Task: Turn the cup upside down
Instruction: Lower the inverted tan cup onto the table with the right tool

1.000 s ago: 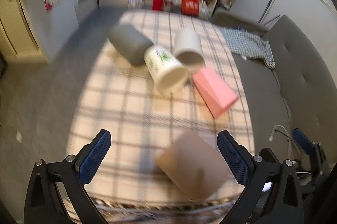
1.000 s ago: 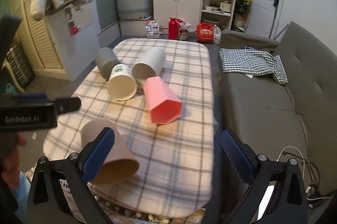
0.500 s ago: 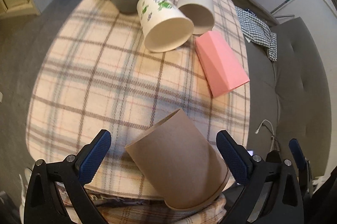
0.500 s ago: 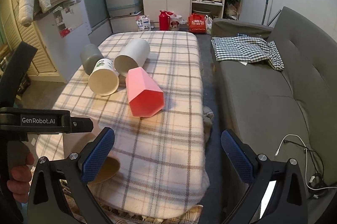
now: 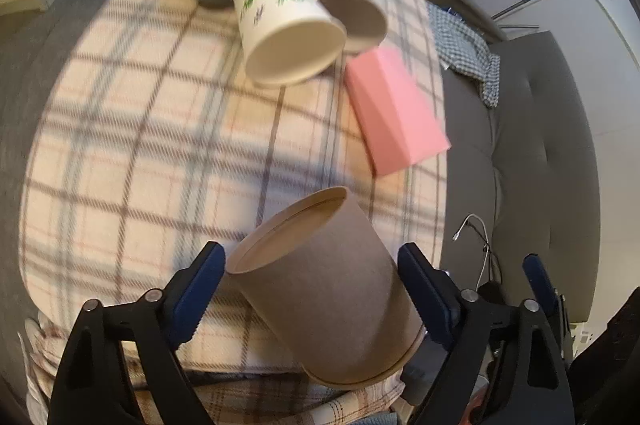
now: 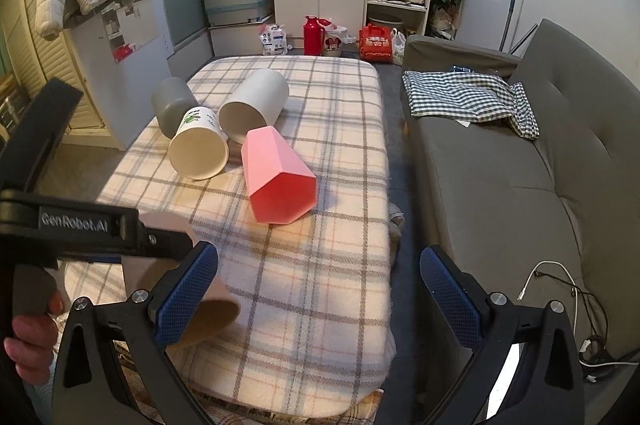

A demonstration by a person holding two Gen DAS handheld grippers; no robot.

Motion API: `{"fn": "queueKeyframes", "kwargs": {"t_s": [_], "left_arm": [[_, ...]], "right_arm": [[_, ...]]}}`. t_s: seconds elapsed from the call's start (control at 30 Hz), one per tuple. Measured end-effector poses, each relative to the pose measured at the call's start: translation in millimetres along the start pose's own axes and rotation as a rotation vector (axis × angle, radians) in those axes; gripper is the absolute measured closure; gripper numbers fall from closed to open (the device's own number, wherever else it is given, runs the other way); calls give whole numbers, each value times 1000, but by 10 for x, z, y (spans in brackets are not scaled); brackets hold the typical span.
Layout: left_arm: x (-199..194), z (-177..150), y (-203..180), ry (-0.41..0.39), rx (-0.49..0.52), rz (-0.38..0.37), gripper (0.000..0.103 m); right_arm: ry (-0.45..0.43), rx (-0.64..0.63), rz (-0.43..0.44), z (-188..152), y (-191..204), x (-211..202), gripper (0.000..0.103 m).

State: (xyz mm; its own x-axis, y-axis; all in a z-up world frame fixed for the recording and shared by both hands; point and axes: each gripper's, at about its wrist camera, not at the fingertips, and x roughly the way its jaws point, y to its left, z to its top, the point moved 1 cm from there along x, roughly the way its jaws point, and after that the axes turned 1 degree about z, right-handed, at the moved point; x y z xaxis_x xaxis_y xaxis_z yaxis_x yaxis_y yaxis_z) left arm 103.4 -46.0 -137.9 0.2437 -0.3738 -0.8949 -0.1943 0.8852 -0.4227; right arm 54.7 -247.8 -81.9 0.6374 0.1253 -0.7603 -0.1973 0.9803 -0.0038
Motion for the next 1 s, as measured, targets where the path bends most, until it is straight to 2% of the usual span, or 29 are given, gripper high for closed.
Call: {"fn": "queueKeyframes", "kwargs": {"t_s": [0.17,0.27,0.5,0.6,0.73,1.0], "left_arm": [[-253,111,47,-105,35,33,17],[-386,155,49,-183,76,81,18],[-491,188,-81,-360,229,250,18],[-406,94,-208,-480,354,407,18],[-248,16,-264,-519,447,434,18],[-141,-82,-317,-524,505,442,18]], "right_arm": [[1,-17,2,-13,74,-3,1],[2,-19,4,-35,103,-3,1],[9,-19,2,-63,105,11,1],[12,-15,1,-71,98,23,1],[18,-12,0,-84,86,40,1],[27,2,0,-104,56,62,1]]}}
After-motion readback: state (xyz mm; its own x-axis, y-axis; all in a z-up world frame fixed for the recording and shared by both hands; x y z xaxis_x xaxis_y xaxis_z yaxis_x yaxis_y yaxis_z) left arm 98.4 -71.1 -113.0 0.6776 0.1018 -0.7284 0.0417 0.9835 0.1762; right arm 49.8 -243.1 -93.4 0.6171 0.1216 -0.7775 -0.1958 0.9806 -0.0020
